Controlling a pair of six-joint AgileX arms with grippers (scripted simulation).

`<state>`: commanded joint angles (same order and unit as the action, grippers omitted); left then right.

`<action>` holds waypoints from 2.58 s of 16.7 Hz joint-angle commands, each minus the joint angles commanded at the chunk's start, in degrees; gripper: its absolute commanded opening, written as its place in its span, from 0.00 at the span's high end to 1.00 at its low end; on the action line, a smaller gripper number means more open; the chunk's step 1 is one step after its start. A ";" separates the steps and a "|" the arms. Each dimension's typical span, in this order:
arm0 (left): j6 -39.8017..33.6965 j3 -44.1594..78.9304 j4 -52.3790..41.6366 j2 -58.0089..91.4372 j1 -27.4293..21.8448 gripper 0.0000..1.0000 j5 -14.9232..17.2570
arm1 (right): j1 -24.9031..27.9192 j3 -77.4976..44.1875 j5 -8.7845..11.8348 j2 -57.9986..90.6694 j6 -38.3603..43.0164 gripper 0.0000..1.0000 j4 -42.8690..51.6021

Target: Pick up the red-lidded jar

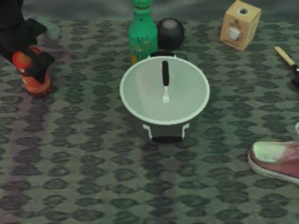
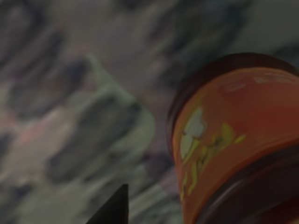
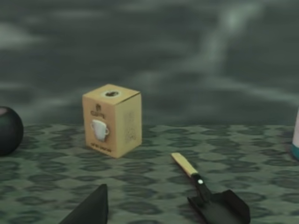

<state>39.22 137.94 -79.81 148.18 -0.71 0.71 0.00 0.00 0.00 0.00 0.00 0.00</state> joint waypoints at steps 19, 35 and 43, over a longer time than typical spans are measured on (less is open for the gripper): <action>0.09 -0.13 0.01 -0.12 -0.16 1.00 -0.03 | 0.00 0.00 0.00 0.00 0.00 0.00 0.00; 0.06 -28.48 -1.48 -29.96 1.29 1.00 -0.35 | 0.00 0.00 0.00 0.00 0.00 0.00 0.00; -12.33 -28.26 0.21 -27.87 -3.34 1.00 -0.45 | 0.00 0.00 0.00 0.00 0.00 0.00 0.00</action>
<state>26.89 109.67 -79.60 120.31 -4.05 0.26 0.00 0.00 0.00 0.00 0.00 0.00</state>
